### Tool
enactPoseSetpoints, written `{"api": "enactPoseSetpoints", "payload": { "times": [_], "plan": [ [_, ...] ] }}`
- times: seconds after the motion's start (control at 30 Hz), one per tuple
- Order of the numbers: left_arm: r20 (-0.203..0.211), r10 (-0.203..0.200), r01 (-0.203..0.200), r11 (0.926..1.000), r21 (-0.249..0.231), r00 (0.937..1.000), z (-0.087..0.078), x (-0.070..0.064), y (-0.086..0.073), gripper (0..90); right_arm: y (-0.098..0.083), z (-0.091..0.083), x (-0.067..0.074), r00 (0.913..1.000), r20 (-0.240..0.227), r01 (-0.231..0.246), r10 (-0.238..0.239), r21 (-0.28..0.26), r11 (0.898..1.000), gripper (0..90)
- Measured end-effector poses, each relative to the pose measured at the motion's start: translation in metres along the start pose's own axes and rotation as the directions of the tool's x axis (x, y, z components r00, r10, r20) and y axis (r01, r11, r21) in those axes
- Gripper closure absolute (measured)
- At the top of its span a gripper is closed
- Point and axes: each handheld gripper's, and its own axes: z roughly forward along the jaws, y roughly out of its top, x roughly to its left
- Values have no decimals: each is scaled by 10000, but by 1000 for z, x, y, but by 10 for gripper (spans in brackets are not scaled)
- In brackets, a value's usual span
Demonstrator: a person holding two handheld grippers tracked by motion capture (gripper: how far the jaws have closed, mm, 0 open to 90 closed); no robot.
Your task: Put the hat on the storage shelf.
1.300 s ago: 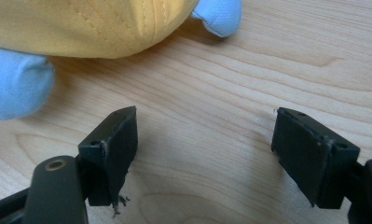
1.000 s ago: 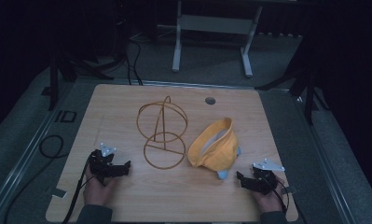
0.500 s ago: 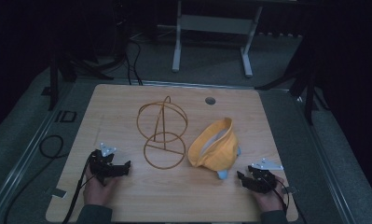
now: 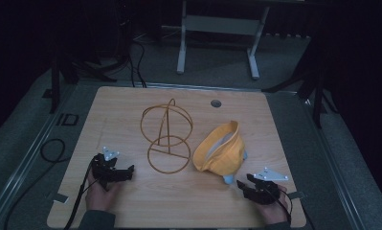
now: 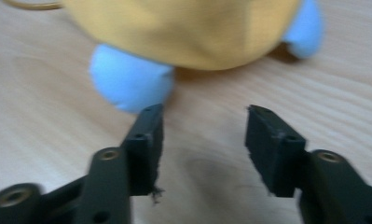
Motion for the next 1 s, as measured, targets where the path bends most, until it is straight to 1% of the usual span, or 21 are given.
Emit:
{"api": "enactPoseSetpoints", "payload": {
  "times": [0.03, 0.07, 0.1, 0.13, 0.27, 0.37, 0.4, 0.43, 0.47, 0.5, 0.57, 0.7, 0.83, 1.0],
  "plan": [
    [1, 1, -1, 10000, -1, 10000, 0, 0, 0, 8, 0, 1, 4, 9999, -159, 59, -58, 79, 10000, 403],
    [1, 1, -1, 10000, -1, 10000, 0, 0, 0, 8, 0, 1, 4, 9999, -159, 59, -58, 79, 10000, 403],
    [0, 1, -1, 10000, 0, 10000, 0, 0, 0, 8, 1, 2, 12, 9995, -173, 262, -261, 49, 9996, 370],
    [0, 1, -1, 10000, 0, 10000, 0, 0, 0, 8, 1, 3, 15, 9993, -208, 326, -325, 33, 9995, 359],
    [1, 4, -4, 10000, 1, 10000, 0, 0, 0, 8, 3, 9, 25, 9980, -314, 553, -552, 22, 9985, 349],
    [2, 3, -3, 10000, -1, 10000, 0, 0, 0, 8, 6, 17, 31, 9979, -220, 615, -613, 72, 9981, 354],
    [2, 3, -3, 10000, -1, 10000, 0, 0, 0, 8, 6, 17, 31, 9979, -220, 615, -613, 72, 9981, 354],
    [3, -15, 15, 10000, -18, 10000, 0, 0, 0, 8, 7, 21, 33, 9983, -165, 563, -562, 41, 9984, 376],
    [3, -15, 15, 10000, -18, 10000, 0, 0, 0, 8, 7, 21, 33, 9983, -165, 563, -562, 41, 9984, 376],
    [4, 7, -7, 10000, -2, 10000, 0, 0, 0, 8, 9, 23, 34, 9986, -40, 530, -531, -44, 9986, 423],
    [3, 4, -4, 10000, -2, 10000, 0, 0, 0, 8, 10, 22, 34, 9985, 14, 556, -556, -106, 9984, 487],
    [3, 4, -4, 10000, -1, 10000, 0, 0, 0, 8, 11, 19, 35, 9973, 151, 720, -716, -292, 9970, 583],
    [2, 1, -1, 10000, -3, 10000, 0, 0, 0, 8, 12, 14, 36, 9944, 334, 1016, -1002, -435, 9939, 641],
    [2, 4, -4, 10000, 2, 10000, 0, 0, 0, 8, 15, 9, 36, 9924, 405, 1190, -1164, -713, 9903, 697]
  ]
}}
